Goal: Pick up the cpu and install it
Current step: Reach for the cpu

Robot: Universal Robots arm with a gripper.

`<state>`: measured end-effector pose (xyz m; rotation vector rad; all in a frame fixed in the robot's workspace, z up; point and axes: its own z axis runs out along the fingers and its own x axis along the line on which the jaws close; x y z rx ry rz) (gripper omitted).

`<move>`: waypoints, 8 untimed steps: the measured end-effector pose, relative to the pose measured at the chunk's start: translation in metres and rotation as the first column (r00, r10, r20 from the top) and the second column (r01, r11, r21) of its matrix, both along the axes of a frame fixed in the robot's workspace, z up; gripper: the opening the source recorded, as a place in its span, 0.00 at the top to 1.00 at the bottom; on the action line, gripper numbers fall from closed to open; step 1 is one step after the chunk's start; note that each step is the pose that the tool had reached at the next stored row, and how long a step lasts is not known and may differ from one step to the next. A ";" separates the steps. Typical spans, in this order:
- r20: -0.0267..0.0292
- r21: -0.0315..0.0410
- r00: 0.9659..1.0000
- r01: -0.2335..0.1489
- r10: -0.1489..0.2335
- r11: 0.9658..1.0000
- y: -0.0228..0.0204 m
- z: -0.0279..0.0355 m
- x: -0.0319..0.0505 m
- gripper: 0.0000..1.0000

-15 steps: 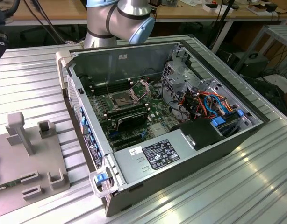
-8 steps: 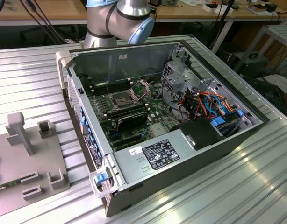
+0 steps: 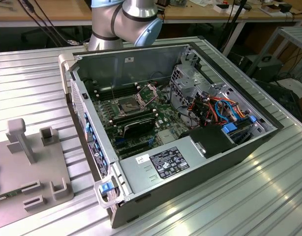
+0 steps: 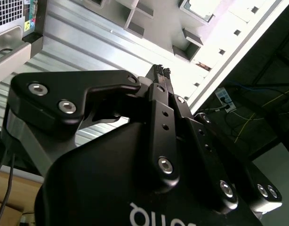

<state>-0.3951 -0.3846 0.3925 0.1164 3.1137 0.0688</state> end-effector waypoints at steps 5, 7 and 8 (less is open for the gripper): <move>0.000 0.000 1.000 0.000 0.000 1.000 0.0000 0.0000 -0.0003 0.89; 0.000 0.000 1.000 0.000 0.000 1.000 0.0001 0.0000 -0.0003 0.89; -0.002 0.000 1.000 0.000 0.000 1.000 0.0001 -0.0001 -0.0004 0.89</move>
